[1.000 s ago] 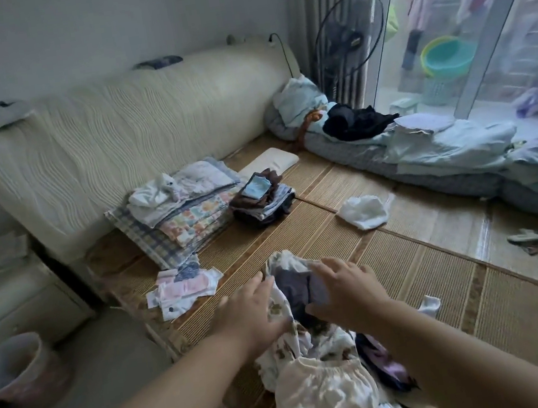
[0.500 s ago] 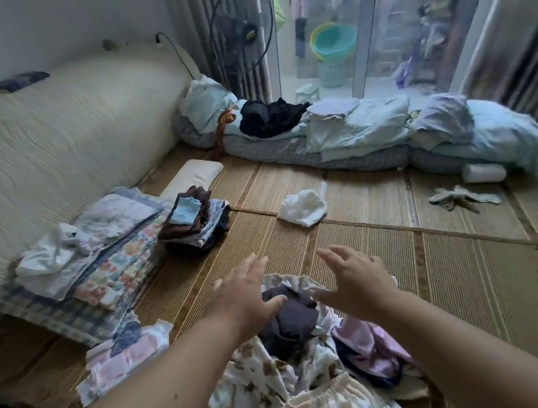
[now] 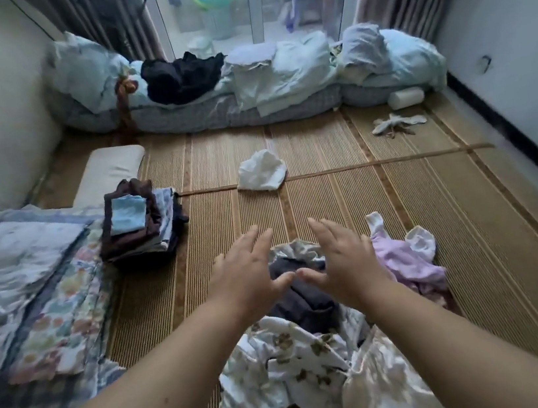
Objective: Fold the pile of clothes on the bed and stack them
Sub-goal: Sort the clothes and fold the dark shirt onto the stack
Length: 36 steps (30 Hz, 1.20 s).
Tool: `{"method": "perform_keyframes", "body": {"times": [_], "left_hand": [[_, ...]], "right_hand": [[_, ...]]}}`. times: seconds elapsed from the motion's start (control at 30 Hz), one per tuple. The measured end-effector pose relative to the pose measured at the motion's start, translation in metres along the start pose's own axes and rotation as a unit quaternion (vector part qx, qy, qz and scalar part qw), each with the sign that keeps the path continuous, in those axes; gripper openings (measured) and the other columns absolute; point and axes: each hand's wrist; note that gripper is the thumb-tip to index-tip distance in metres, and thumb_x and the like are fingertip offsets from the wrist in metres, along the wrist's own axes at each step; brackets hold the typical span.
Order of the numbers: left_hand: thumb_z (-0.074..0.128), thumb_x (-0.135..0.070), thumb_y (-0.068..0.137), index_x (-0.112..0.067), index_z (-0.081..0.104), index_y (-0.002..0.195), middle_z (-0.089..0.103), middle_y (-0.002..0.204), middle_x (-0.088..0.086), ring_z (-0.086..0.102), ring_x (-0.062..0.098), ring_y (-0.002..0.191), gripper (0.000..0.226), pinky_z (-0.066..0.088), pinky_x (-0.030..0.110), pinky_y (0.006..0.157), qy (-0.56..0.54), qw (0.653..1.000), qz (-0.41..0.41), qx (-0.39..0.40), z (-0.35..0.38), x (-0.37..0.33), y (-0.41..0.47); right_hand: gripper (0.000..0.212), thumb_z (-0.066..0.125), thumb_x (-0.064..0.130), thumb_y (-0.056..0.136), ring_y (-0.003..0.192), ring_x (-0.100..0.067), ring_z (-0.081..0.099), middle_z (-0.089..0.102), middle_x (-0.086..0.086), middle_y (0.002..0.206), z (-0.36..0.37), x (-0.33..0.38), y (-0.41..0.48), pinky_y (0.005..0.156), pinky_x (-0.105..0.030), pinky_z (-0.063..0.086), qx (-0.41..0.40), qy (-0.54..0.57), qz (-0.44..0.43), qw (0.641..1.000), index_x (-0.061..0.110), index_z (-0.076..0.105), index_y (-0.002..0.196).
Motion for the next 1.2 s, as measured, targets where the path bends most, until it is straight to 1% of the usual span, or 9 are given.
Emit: {"method": "perform_keyframes", "body": {"times": [0.27,0.33,0.47,0.63,0.7,0.8,0.9,1.07,1.2], "left_hand": [[0.038,-0.074,0.082,-0.031,0.013,0.152,0.012,0.16,-0.004,0.012,0.014,0.146,0.086,0.016,0.045,0.116,-0.016,0.997,0.063,-0.029,0.109,0.017,0.023],[0.042,-0.069,0.083,-0.03,0.012,0.152,0.013,0.16,-0.003,0.012,0.015,0.146,0.085,0.017,0.043,0.116,0.002,0.996,0.082,-0.039,0.145,0.024,0.034],[0.05,-0.062,0.083,-0.031,0.011,0.152,0.013,0.16,-0.002,0.011,0.017,0.147,0.085,0.015,0.045,0.116,0.047,0.993,0.084,-0.074,0.221,0.036,0.056],[0.051,-0.06,0.083,-0.031,0.009,0.152,0.008,0.161,0.0,0.006,0.018,0.148,0.086,0.016,0.05,0.117,0.053,0.988,0.083,-0.123,0.293,0.025,0.074],[0.05,-0.062,0.081,-0.034,0.01,0.151,0.009,0.161,-0.002,0.007,0.018,0.147,0.085,0.016,0.051,0.117,0.037,0.985,0.086,-0.147,0.31,0.017,0.077],[0.052,-0.058,0.079,-0.036,0.008,0.15,0.005,0.161,-0.004,0.005,0.016,0.147,0.086,0.018,0.054,0.116,0.019,0.981,0.094,-0.167,0.325,0.005,0.075],[0.054,-0.054,0.081,-0.035,0.007,0.15,0.003,0.161,-0.004,0.006,0.016,0.148,0.086,0.017,0.054,0.116,0.043,0.975,0.096,-0.194,0.329,-0.005,0.059],[0.055,-0.053,0.081,-0.035,0.014,0.15,0.01,0.161,-0.002,0.011,0.017,0.147,0.083,0.019,0.056,0.115,0.026,0.974,0.092,-0.206,0.322,-0.023,0.004],[0.058,-0.048,0.079,-0.034,0.013,0.15,0.009,0.161,-0.001,0.01,0.018,0.148,0.085,0.016,0.057,0.114,0.042,0.969,0.11,-0.215,0.314,-0.041,-0.041]], "right_hand": [[0.088,0.048,0.07,0.078,0.141,-0.019,0.025,0.025,0.001,0.156,0.097,-0.045,0.013,0.111,-0.046,0.022,-0.018,-0.052,-0.02,0.998,0.029,0.02,0.151],[0.089,0.045,0.072,0.077,0.141,-0.017,0.026,0.026,0.004,0.155,0.134,-0.068,0.015,0.11,-0.049,0.024,-0.025,-0.053,-0.02,0.998,0.029,0.02,0.151],[0.087,0.055,0.065,0.078,0.142,-0.02,0.023,0.026,-0.001,0.155,0.201,-0.123,0.024,0.11,-0.054,0.024,-0.069,-0.076,-0.026,0.994,0.027,0.024,0.15],[0.085,0.054,0.063,0.08,0.144,-0.023,0.021,0.025,-0.005,0.156,0.242,-0.17,0.038,0.112,-0.057,0.021,-0.126,-0.093,-0.058,0.986,0.026,0.023,0.15],[0.084,0.053,0.063,0.08,0.142,-0.027,0.027,0.032,-0.009,0.153,0.251,-0.18,0.038,0.11,-0.059,0.025,-0.155,-0.086,-0.086,0.98,0.023,0.028,0.149],[0.083,0.058,0.061,0.079,0.137,-0.032,0.037,0.039,-0.013,0.149,0.258,-0.187,0.032,0.106,-0.062,0.03,-0.207,-0.099,-0.117,0.966,0.019,0.035,0.147],[0.085,0.059,0.062,0.08,0.138,-0.032,0.035,0.035,-0.013,0.151,0.258,-0.187,0.014,0.107,-0.06,0.03,-0.236,-0.112,-0.111,0.959,0.02,0.031,0.148],[0.087,0.054,0.064,0.081,0.142,-0.029,0.027,0.026,-0.009,0.155,0.244,-0.172,-0.042,0.111,-0.057,0.024,-0.229,-0.1,-0.103,0.963,0.024,0.022,0.151],[0.084,0.057,0.061,0.081,0.14,-0.032,0.031,0.03,-0.011,0.154,0.233,-0.159,-0.095,0.11,-0.059,0.025,-0.249,-0.099,-0.118,0.956,0.022,0.027,0.15]]}}
Point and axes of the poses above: each hand's wrist, its own y-axis towards the middle knuckle, its own z-axis out of the palm, x = y × z
